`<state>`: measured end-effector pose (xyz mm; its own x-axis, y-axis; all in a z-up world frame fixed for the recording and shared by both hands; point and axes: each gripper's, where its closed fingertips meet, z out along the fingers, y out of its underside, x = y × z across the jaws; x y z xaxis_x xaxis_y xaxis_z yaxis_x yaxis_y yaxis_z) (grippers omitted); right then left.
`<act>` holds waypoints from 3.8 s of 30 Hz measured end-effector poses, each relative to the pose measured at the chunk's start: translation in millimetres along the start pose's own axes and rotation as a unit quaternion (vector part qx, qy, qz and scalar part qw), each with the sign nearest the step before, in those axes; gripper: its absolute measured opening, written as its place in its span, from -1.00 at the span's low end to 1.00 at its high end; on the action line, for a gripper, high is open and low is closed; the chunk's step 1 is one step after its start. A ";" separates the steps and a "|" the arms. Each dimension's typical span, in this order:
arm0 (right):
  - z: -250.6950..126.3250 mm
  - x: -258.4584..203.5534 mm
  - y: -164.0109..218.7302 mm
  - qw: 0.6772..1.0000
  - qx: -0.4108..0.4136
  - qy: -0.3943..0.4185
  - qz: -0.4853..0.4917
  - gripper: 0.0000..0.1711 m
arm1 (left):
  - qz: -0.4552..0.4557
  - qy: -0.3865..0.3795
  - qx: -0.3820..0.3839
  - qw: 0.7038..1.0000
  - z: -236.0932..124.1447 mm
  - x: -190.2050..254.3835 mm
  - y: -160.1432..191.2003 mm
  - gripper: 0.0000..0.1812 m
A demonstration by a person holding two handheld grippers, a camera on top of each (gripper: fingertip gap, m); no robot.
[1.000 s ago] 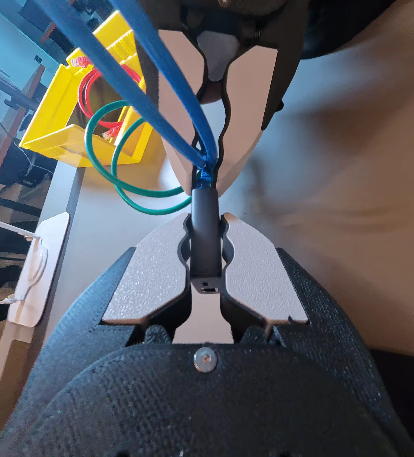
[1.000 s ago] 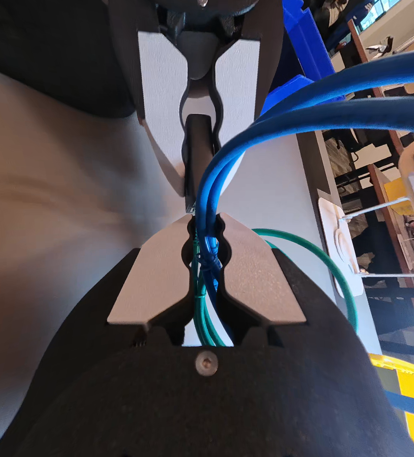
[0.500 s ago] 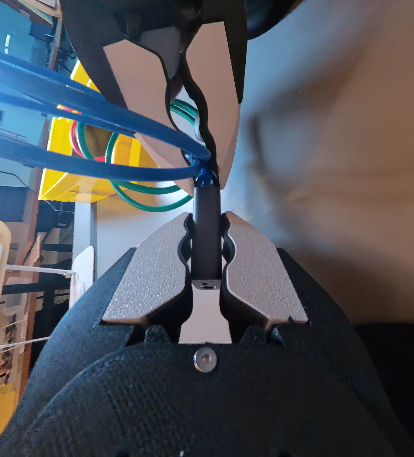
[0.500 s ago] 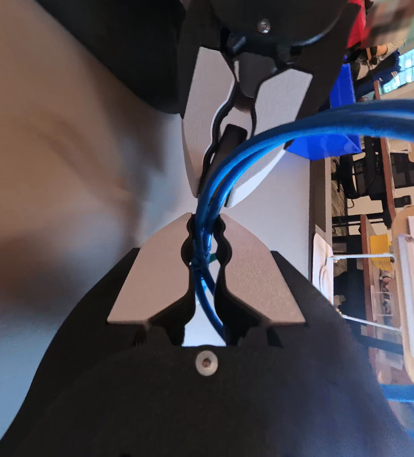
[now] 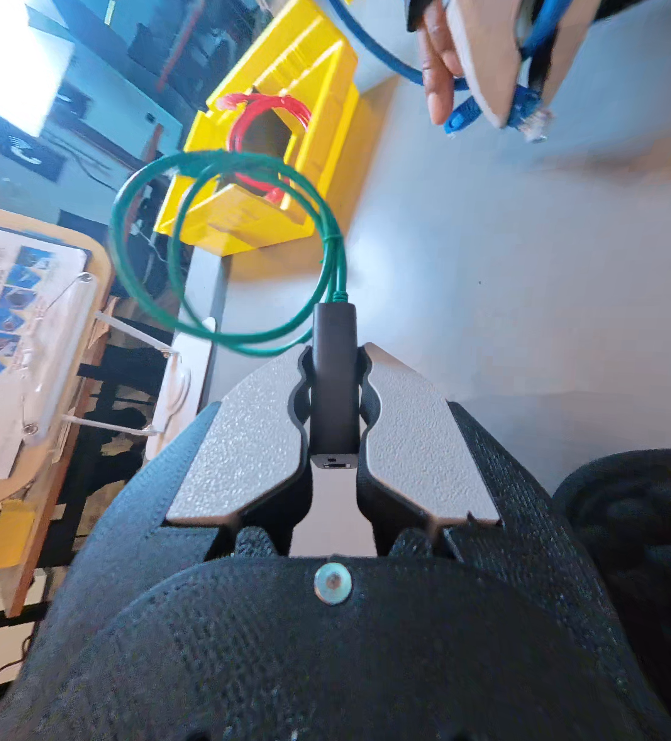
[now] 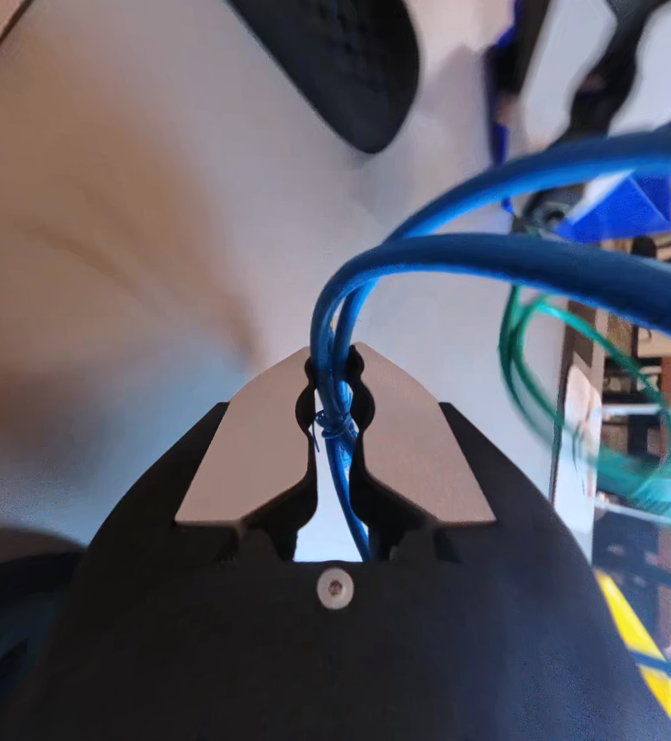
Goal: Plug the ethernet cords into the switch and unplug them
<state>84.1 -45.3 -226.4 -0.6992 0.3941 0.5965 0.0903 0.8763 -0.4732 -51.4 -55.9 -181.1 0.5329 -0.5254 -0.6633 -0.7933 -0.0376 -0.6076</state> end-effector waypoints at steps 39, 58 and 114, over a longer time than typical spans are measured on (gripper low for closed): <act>-84.7 201.4 107.5 0.916 -0.011 0.120 0.382 -0.64 | -0.014 -0.031 -0.028 0.999 0.9 9.1 16.3 -0.77; 69.6 83.0 -12.8 0.984 -0.007 0.130 0.121 -0.79 | -0.009 0.004 0.010 1.000 16.7 35.0 -14.8 -0.77; 26.1 19.9 -23.6 1.000 -0.011 -0.017 0.019 -0.85 | -0.023 0.166 0.044 0.985 35.7 82.4 -46.1 -0.76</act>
<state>49.6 -65.4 -220.3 -0.7187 0.4173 0.5561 0.1325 0.8674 -0.4796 39.6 -67.2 -223.3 0.4307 -0.7740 -0.4642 -0.7340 -0.0011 -0.6791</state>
